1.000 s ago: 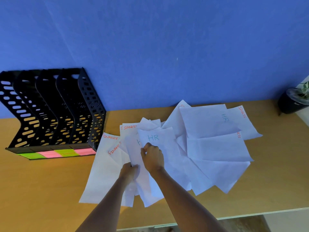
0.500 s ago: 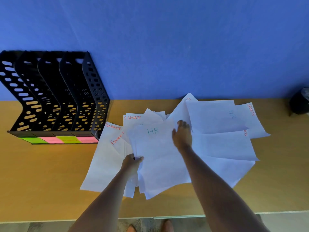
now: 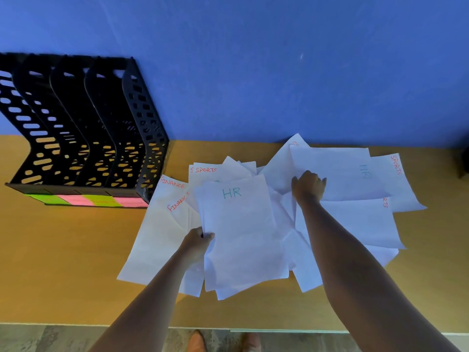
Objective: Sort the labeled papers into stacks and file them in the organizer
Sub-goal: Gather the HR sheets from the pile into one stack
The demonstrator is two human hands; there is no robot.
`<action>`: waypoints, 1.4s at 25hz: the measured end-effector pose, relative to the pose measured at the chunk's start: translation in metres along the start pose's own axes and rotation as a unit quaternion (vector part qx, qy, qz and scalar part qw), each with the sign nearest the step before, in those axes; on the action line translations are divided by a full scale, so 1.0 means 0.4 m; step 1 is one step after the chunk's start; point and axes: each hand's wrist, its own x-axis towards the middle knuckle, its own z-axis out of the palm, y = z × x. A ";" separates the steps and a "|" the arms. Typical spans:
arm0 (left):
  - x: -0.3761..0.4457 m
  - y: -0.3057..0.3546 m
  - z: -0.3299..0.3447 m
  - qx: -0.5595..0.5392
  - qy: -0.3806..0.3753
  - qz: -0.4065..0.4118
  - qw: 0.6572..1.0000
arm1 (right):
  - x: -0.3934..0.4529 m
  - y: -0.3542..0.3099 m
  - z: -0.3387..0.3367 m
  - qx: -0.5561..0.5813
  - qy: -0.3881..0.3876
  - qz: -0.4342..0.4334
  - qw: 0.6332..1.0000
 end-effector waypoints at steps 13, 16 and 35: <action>0.012 -0.001 -0.011 -0.007 -0.006 0.004 1.000 | -0.181 -0.019 -0.029 0.097 0.196 -0.241 0.946; 0.010 0.012 -0.014 -0.046 -0.005 -0.025 0.999 | -0.286 0.004 0.005 0.123 0.197 -0.355 0.905; -0.023 -0.038 -0.039 -0.176 0.063 0.029 0.982 | -0.571 0.158 0.033 0.187 0.014 -0.449 0.873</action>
